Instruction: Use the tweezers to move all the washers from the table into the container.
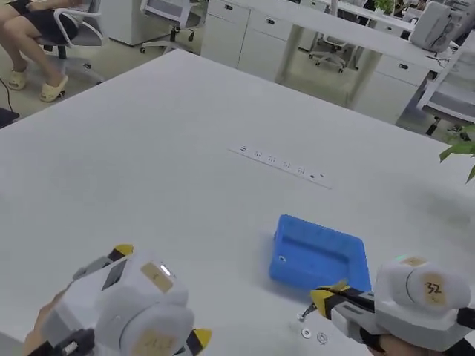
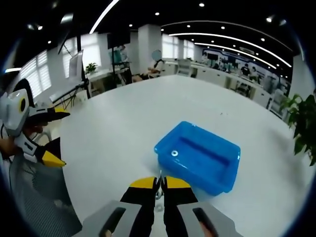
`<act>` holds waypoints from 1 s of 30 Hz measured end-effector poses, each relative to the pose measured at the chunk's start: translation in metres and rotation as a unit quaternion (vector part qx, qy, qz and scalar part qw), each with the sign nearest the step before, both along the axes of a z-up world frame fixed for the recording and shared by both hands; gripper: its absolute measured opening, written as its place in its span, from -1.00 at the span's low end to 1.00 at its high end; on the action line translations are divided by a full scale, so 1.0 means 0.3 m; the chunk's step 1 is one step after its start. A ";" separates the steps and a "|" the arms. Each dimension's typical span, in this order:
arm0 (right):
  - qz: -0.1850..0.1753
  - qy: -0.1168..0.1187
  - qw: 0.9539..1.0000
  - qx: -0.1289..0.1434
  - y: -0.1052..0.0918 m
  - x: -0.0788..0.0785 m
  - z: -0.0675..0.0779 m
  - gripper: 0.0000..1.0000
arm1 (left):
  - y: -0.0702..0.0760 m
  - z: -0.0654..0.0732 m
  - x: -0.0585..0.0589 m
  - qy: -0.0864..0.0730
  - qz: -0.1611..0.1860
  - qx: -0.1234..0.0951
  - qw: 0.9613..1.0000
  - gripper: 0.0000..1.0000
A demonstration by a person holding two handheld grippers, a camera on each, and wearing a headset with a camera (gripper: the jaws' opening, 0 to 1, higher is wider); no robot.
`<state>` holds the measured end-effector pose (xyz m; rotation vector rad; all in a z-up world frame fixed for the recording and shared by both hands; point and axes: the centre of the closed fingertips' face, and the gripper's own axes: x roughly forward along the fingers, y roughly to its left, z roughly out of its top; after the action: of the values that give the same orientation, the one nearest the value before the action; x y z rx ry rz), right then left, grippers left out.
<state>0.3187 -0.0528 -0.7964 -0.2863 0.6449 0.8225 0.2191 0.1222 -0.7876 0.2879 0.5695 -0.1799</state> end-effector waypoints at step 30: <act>-0.012 -0.055 0.998 0.007 0.016 0.188 0.141 -0.98 | -0.002 -0.010 -0.001 0.010 -0.003 0.005 1.000 0.77</act>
<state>0.3752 -0.0480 -0.7542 -0.3083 0.5387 0.7814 0.2188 0.1215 -0.7907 0.2978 0.5890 -0.1862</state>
